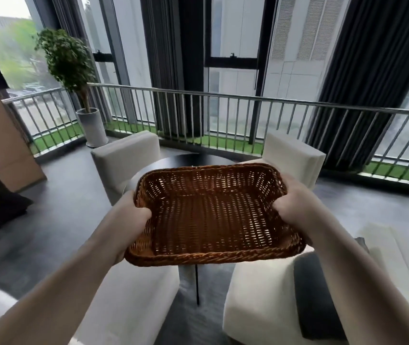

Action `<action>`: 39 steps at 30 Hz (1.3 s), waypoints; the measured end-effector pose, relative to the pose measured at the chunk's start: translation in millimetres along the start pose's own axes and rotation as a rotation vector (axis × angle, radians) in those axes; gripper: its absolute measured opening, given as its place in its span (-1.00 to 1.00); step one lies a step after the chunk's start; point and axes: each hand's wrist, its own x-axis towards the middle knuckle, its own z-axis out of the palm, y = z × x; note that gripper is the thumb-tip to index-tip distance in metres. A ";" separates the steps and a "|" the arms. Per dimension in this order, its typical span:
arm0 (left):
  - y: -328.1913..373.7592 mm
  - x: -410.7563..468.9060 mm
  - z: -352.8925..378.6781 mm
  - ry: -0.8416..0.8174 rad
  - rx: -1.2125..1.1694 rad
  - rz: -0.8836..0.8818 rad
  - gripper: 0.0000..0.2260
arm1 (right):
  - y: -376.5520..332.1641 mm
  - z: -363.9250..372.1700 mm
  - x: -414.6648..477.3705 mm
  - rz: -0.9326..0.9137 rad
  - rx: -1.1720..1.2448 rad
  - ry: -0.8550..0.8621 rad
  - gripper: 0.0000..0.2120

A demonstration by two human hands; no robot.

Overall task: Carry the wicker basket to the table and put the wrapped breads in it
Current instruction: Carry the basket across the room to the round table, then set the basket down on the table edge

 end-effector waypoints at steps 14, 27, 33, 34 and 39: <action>29.0 228.2 10.6 0.114 -0.019 -0.056 -0.78 | -39.4 70.5 249.8 -0.128 -0.031 -0.070 -0.46; -2.5 405.5 5.7 -0.006 0.068 0.019 -0.73 | -41.2 168.3 345.7 0.014 0.039 0.057 -0.43; -73.3 446.1 42.0 -0.072 0.171 -0.051 -0.76 | 10.6 225.5 361.1 0.149 0.009 0.020 -0.54; -86.6 450.2 49.0 -0.085 0.204 -0.067 -0.76 | 21.9 236.1 363.9 0.168 0.015 0.002 -0.56; -142.1 469.5 77.5 -0.092 0.291 -0.133 -0.76 | 69.1 283.4 378.4 0.239 0.057 -0.082 -0.52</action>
